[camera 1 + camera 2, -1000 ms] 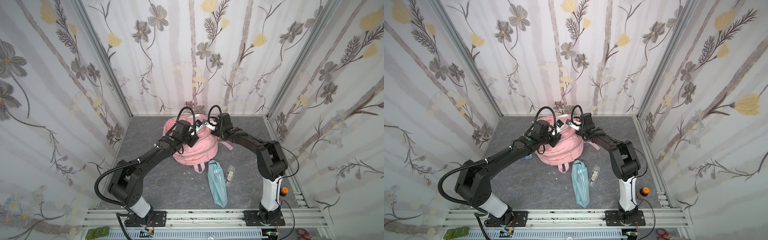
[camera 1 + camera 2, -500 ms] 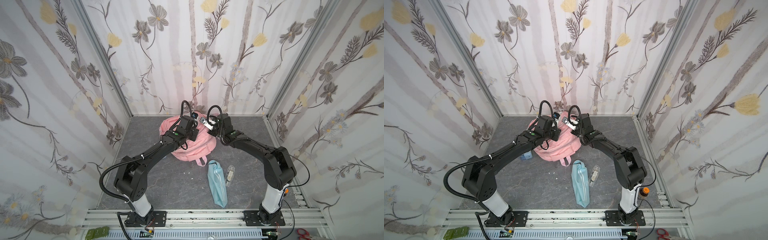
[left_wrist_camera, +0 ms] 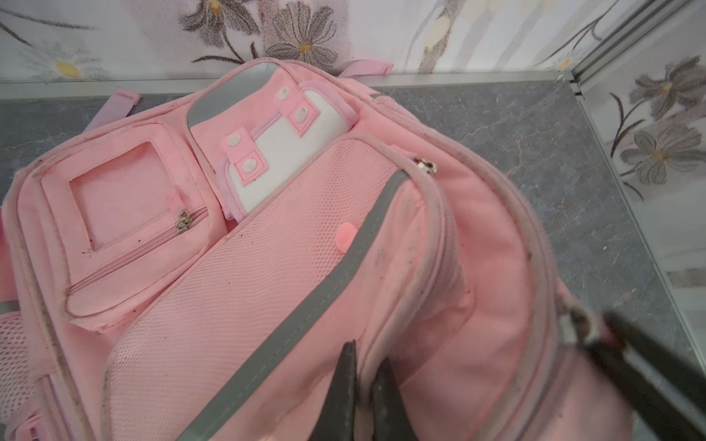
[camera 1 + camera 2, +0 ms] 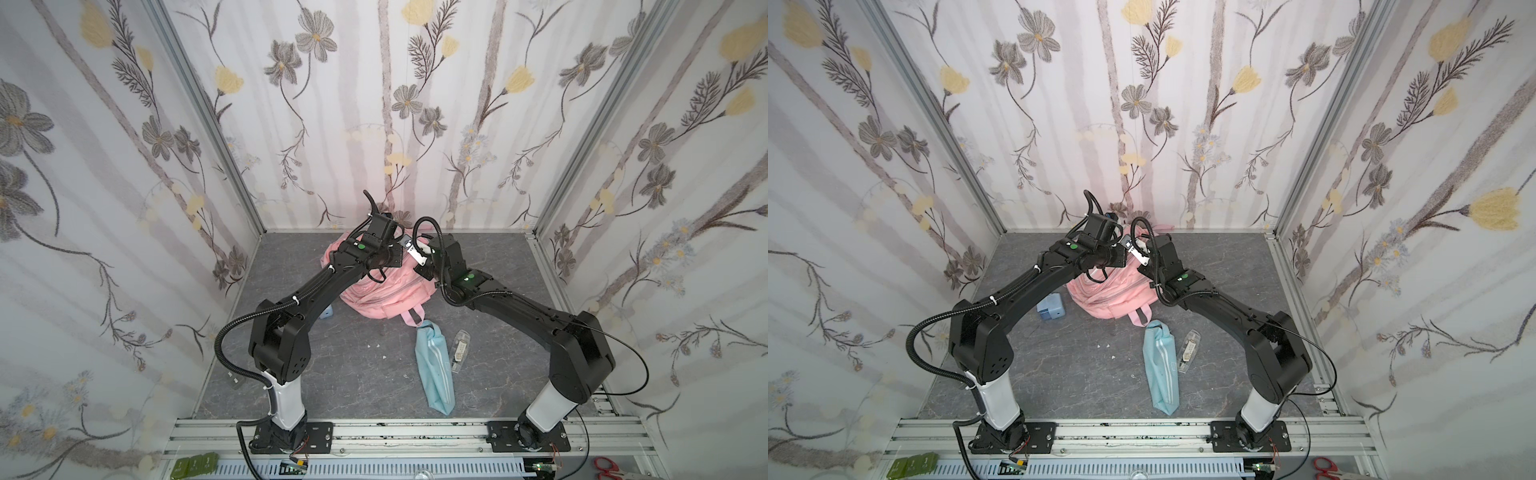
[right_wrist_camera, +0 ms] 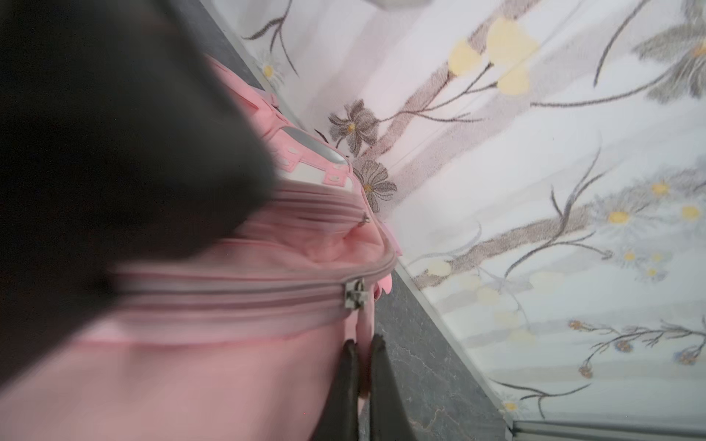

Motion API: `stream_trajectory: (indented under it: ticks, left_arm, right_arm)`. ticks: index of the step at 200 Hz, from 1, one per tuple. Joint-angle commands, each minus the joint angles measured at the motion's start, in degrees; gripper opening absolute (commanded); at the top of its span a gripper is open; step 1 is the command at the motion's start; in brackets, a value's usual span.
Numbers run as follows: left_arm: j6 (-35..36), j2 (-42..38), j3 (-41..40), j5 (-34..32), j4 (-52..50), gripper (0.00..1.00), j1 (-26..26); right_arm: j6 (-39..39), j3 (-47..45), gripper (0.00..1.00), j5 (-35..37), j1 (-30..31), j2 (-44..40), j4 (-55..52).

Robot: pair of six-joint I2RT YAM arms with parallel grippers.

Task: Pack books, pencil case, and school supplies into a backpack
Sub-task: Unzip the student bag at the top-center of the table.

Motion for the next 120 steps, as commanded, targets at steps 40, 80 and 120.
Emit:
stream_trajectory:
  ticks: [40,80,120]
  left_arm:
    - [-0.6,-1.9,-6.0,6.5,13.7,0.0,0.2]
    - [5.0,-4.8,-12.8,16.1,19.0,0.0,2.5]
    - [8.3,-4.6,-13.1,21.8,19.4,0.0,3.3]
  right_arm:
    - [4.2,-10.1,0.5,-26.4,-2.4,-7.9,5.1]
    - [20.8,-10.1,0.46,-52.3,-16.5,-8.0,10.7]
    - [20.5,-5.6,0.56,-59.6,-20.1,-3.0,10.9]
